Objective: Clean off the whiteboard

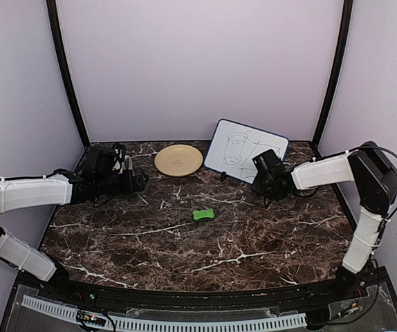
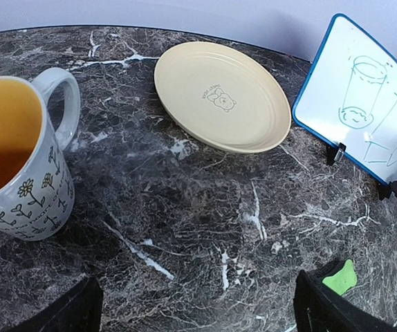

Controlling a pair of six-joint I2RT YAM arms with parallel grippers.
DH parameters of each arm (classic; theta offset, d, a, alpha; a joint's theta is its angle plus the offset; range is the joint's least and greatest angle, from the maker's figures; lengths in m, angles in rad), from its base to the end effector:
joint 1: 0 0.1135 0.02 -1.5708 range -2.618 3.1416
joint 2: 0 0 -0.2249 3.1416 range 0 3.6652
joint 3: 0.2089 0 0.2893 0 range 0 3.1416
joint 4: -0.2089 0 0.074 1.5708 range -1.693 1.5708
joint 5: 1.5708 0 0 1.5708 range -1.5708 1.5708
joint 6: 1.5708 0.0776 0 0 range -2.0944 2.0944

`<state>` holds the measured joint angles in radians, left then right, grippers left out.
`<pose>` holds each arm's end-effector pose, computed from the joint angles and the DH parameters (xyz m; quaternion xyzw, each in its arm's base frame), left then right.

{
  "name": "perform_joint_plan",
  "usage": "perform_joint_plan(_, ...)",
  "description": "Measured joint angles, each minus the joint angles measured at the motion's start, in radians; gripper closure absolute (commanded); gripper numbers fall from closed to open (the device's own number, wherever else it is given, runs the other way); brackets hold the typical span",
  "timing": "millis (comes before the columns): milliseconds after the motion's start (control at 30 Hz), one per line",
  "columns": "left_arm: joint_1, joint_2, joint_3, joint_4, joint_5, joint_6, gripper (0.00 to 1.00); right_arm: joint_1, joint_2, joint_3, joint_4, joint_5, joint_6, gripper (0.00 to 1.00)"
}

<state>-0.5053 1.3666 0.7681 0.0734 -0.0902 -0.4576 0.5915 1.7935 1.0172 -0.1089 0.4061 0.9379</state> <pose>0.3297 -0.1744 0.1480 -0.0019 0.8658 -0.1964 0.4602 0.3538 0.2007 0.0649 0.2257 0.8970 0.0909 0.3691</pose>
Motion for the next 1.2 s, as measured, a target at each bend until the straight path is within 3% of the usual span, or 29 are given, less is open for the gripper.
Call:
perform_joint_plan(533,-0.003,-0.002,0.000,0.000,-0.027,0.000,0.01,0.005,0.109,0.085,-0.020,0.067,-0.005,0.68)
perform_joint_plan(733,-0.003,-0.002,0.000,0.000,-0.032,0.000,0.01,0.004,0.112,0.085,-0.026,0.080,-0.010,0.75)
perform_joint_plan(1033,-0.003,-0.003,0.000,0.000,-0.039,0.000,0.01,0.004,0.112,0.085,-0.036,0.096,-0.035,0.97)
perform_joint_plan(1200,-0.003,-0.003,0.000,0.000,-0.051,0.001,0.01,0.004,0.110,0.085,-0.041,0.097,-0.045,1.00)
